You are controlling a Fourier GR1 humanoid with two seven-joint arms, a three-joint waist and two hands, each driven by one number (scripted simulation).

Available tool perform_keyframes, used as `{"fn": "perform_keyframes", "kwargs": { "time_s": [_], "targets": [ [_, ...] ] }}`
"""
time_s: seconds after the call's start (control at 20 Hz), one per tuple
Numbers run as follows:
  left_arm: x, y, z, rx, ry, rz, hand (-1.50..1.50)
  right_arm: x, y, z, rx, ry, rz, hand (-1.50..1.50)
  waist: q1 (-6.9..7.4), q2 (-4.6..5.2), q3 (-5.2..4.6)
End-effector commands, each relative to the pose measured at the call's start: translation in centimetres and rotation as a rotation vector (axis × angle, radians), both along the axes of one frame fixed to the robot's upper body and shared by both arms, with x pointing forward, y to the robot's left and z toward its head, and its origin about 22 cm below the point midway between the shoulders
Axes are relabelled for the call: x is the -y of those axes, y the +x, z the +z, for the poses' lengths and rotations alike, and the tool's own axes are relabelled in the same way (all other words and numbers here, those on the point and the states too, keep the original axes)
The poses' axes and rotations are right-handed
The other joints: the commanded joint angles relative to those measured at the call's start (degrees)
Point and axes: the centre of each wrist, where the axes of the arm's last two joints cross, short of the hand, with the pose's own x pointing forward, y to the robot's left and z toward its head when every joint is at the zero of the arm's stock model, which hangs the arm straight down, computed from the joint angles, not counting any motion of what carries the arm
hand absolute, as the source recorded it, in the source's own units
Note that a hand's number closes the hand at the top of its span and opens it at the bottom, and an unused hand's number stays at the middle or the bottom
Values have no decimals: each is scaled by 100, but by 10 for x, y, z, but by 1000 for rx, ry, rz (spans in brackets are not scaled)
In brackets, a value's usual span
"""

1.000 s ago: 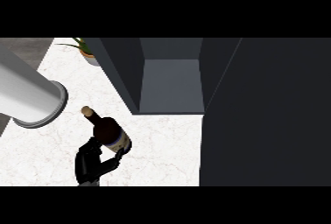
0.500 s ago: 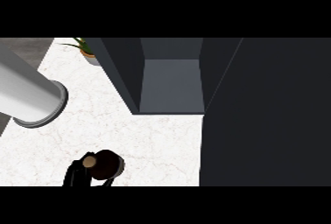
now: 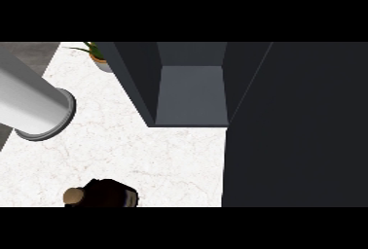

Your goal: Pick up the wine, place it into the cabinet and close the cabinet

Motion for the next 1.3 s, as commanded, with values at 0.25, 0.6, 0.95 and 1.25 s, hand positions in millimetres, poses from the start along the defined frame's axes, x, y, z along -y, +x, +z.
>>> {"fn": "perform_keyframes", "kwargs": {
  "time_s": [0.25, 0.6, 0.95, 1.25],
  "targets": [
    [25, 34, 79, 59, -11, -32, 150, -12, -2, 9, -8, 2, 5, -150, -12, 4, -5],
    [79, 41, 134, 108, -15, -17, 150, -9, -4, 0, -24, -3, 7, -150, -33, 2, -3],
    [93, 88, 170, 82, -41, -49, 150, -6, 9, -12, -16, 3, 21, -150, -39, 13, -5],
    [121, 118, 182, 110, 9, 2, 150, -3, -2, -4, 0, 6, 25, -150, -57, 10, -6]
  ]
}}
